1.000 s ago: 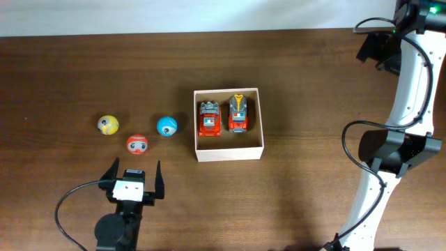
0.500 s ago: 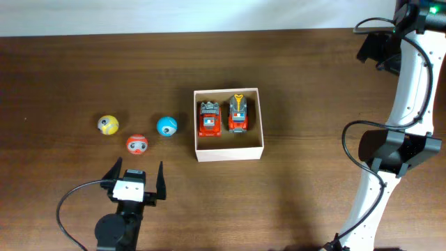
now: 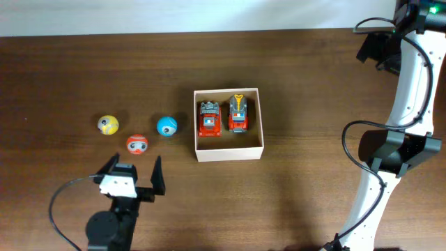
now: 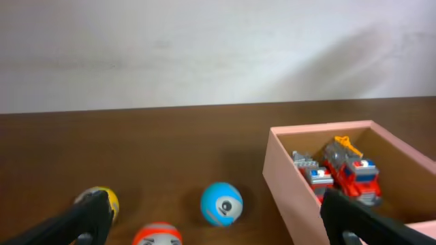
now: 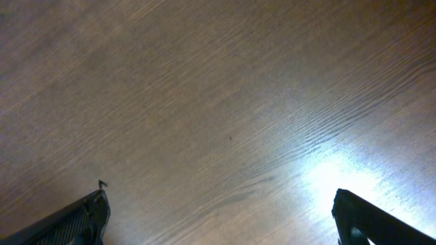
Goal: Pack container
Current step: 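Move the left gripper up and left toward the yellow ball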
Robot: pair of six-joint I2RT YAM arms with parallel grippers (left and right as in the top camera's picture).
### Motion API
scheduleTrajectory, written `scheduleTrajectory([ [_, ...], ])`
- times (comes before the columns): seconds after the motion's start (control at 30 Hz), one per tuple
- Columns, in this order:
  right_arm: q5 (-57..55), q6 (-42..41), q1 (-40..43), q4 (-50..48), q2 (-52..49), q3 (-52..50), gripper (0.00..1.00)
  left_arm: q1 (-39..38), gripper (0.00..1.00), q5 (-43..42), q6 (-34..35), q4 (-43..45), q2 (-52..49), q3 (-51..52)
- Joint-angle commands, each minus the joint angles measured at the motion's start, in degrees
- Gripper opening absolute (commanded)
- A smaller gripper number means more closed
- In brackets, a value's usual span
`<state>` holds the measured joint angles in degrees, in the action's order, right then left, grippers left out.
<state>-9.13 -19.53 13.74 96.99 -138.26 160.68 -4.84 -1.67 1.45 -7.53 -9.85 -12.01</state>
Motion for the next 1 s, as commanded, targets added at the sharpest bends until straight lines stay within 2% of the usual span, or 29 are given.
scheduleTrajectory([
  [0.0, 0.09, -0.44, 0.15, 0.33, 2.10, 1.01, 0.99, 0.63, 0.99, -0.26, 0.94, 0.15, -8.61, -6.69],
  [0.13, 0.09, -0.42, 0.15, 0.33, 2.10, 1.01, 0.99, 0.61, 0.99, -0.57, 0.94, -0.70, -20.28, -14.78],
  [0.23, 0.09, -0.44, 0.15, 0.33, 2.10, 1.01, 0.99, 0.63, 0.99, -2.14, 0.94, -5.42, -30.03, -23.61],
  [0.43, 0.09, -0.42, 0.15, 0.33, 2.10, 1.01, 0.99, 0.61, 0.99, -6.23, 0.66, -26.53, -47.25, -44.63],
  [0.57, 0.09, -0.44, 0.15, 0.33, 2.10, 1.01, 0.98, 0.61, 0.99, -14.40, 0.68, -39.23, -55.80, -56.68],
  [0.63, 0.09, -0.44, 0.15, 0.33, 2.10, 1.01, 0.99, 0.61, 0.99, -17.94, 0.68, -41.92, -58.47, -59.47],
  [0.87, 0.09, -0.44, 0.15, 0.33, 2.10, 1.01, 0.99, 0.50, 0.99, -18.88, 0.68, -41.70, -63.65, -59.54],
  [0.97, 0.09, -0.44, 0.15, 0.33, 2.10, 1.01, 0.99, 0.52, 1.00, -10.84, 1.99, -40.76, -66.07, -59.56],
])
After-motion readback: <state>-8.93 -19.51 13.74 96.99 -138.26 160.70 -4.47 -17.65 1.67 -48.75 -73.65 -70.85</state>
